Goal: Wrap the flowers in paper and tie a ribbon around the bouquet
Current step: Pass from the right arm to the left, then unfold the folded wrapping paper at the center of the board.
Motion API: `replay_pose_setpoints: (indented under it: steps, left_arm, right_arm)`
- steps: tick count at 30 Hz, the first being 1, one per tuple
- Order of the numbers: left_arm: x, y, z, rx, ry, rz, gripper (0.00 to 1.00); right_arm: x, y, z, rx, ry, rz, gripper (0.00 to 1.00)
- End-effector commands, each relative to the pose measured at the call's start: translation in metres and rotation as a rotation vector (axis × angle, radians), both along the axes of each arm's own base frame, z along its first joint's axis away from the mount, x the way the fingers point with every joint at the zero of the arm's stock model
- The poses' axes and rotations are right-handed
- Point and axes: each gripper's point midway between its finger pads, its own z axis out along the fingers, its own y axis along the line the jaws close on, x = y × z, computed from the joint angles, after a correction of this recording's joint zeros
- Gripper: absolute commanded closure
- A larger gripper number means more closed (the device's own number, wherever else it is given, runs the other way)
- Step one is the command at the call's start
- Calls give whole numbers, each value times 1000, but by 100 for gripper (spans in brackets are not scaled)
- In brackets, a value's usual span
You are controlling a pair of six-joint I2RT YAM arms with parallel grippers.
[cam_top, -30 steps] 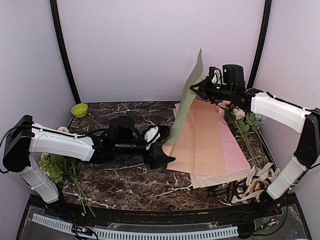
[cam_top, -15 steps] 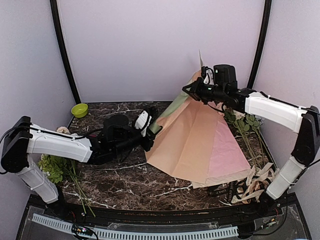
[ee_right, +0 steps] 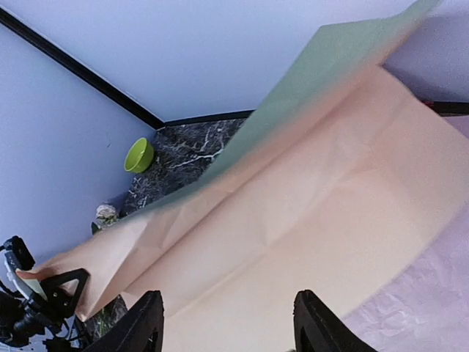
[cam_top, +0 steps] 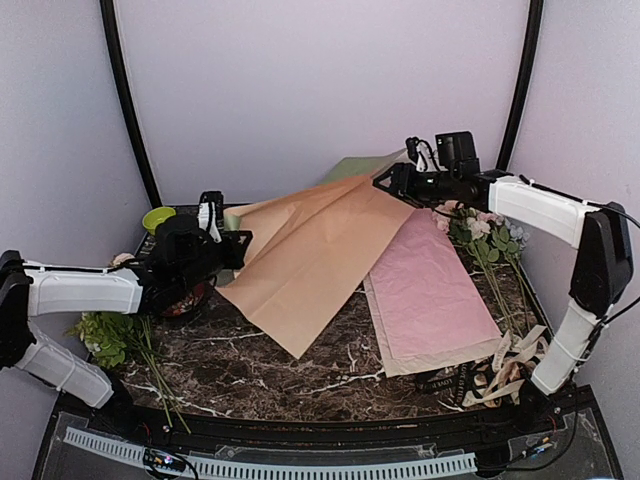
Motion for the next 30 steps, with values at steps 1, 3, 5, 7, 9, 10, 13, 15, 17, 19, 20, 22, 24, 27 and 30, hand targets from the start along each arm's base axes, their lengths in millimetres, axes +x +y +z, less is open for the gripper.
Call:
replay_pose_setpoints:
  steps: [1,3,5,7,9,10,13,15,17,19,20,22,24,27,30]
  left_arm:
    - [12,36,-35,-142,200,72,100]
    - [13,41,-42,-155,220,65,100]
    - [14,36,-40,-129,200,23,100]
    - [11,18,-27,-109,162,-87,100]
    - [6,1,-10,-119,130,-198,100]
    - [5,-4,-2,-129,116,-224,100]
    - [11,3,14,-159,90,-170,100]
    - [13,12,19,-171,70,-119,100]
    - [13,16,20,-177,65,-98,100]
    - [11,15,17,-176,75,-109,100]
    - [11,14,14,-179,89,-113,100]
    - [9,13,8,-196,114,-117,100]
    - [8,12,5,-211,124,-119,100]
    - [7,13,5,-204,116,-117,100]
    - [8,13,4,-167,114,-124,100]
  right_arm:
    - [7,-14,-28,-79,11,59,38]
    - [11,-17,-38,-99,0,66,34]
    - [17,-18,-51,-137,7,72,31]
    - [30,-24,-67,-169,48,47,29]
    - [42,-34,-81,-120,116,19,29]
    - [45,-36,-88,-72,153,5,29]
    - [53,-44,-114,-38,243,-75,32]
    - [54,-44,-131,-27,291,-99,32]
    - [59,-40,-141,-3,312,-101,34]
    - [67,-33,-148,19,332,-83,37]
    - [73,-29,-154,36,346,-81,38]
    - [83,-19,-158,88,368,-74,40]
    - [92,-13,-163,124,380,-80,41]
    - [111,-7,-172,139,379,-109,43]
    - [141,-4,-171,164,356,-143,46]
